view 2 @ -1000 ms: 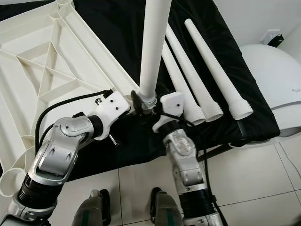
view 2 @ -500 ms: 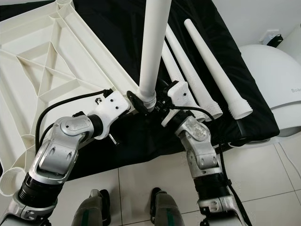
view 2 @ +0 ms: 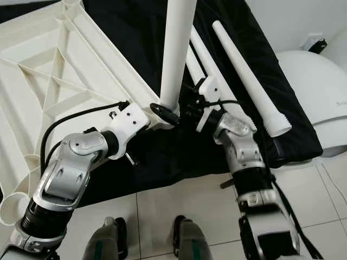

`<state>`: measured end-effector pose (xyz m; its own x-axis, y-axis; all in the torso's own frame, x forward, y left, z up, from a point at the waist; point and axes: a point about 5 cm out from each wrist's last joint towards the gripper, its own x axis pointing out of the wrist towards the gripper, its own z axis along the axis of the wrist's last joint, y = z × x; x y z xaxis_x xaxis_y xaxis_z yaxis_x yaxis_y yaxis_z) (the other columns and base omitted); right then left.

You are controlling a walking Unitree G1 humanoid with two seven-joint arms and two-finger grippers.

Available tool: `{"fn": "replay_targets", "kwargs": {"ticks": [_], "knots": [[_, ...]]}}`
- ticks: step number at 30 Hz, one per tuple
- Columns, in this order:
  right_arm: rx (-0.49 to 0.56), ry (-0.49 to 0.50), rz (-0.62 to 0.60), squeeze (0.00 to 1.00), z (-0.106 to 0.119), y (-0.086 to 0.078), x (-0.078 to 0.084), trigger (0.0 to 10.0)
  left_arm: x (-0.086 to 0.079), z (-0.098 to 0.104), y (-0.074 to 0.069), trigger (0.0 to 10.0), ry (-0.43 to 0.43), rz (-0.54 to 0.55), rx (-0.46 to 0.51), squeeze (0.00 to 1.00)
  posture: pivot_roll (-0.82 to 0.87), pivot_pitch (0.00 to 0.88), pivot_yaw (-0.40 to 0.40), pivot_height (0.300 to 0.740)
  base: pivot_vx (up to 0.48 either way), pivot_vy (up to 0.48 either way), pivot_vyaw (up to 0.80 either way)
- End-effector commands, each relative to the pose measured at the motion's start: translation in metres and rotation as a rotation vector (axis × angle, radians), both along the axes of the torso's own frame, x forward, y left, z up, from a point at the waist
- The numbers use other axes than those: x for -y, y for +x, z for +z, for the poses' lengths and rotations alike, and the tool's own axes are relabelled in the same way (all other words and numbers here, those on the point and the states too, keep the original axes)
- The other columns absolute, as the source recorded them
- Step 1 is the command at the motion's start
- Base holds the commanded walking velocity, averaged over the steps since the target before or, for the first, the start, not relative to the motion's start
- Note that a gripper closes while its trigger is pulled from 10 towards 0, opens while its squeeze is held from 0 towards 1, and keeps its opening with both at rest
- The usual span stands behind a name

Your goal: Building children table

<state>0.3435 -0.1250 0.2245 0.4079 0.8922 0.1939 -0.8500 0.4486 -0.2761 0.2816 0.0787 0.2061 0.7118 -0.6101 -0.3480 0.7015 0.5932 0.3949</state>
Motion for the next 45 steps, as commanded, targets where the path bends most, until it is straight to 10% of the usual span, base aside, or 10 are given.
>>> {"fn": "replay_targets", "kwargs": {"ticks": [1,18,19,21,22,24,25,45], "knots": [[-0.015,-0.015,0.024,0.0,-0.003,0.003,0.004,10.0,-0.011,-0.02,0.005,10.0,0.034,0.164,-0.028,0.0,0.07,0.265,-0.026,0.74,0.0,0.0,0.0],[0.024,-0.085,0.136,0.0,0.014,0.02,0.003,10.0,-0.01,-0.021,0.002,10.0,0.034,0.151,-0.037,0.0,0.07,0.271,-0.022,0.74,0.0,0.0,0.0],[0.02,-0.093,0.144,0.0,0.014,0.021,0.003,4.9,-0.01,-0.021,0.002,10.0,0.034,0.15,-0.037,0.0,0.07,0.271,-0.021,0.74,0.0,0.0,0.0],[0.018,-0.098,0.149,0.0,0.015,0.022,0.004,4.9,-0.01,-0.021,0.002,10.0,0.034,0.149,-0.037,0.0,0.07,0.271,-0.021,0.74,0.0,0.0,0.0],[0.018,-0.104,0.157,0.0,0.015,0.022,0.004,2.0,-0.01,-0.021,0.002,10.0,0.034,0.149,-0.037,0.0,0.08,0.272,-0.02,0.74,0.0,0.0,0.0],[0.019,-0.108,0.163,0.0,0.015,0.023,0.004,2.0,-0.01,-0.021,0.002,10.0,0.034,0.149,-0.037,0.0,0.08,0.271,-0.02,0.74,0.0,0.0,0.0],[0.013,-0.112,0.172,0.0,0.014,0.023,0.003,0.0,-0.01,-0.021,0.002,10.0,0.034,0.149,-0.037,0.0,0.08,0.273,-0.022,0.74,0.0,0.0,0.0],[-0.009,-0.101,0.202,0.0,0.006,0.02,0.002,0.0,-0.007,-0.022,0.0,10.0,0.027,0.15,-0.041,0.0,0.07,0.268,-0.033,0.74,0.0,0.0,0.0]]}}
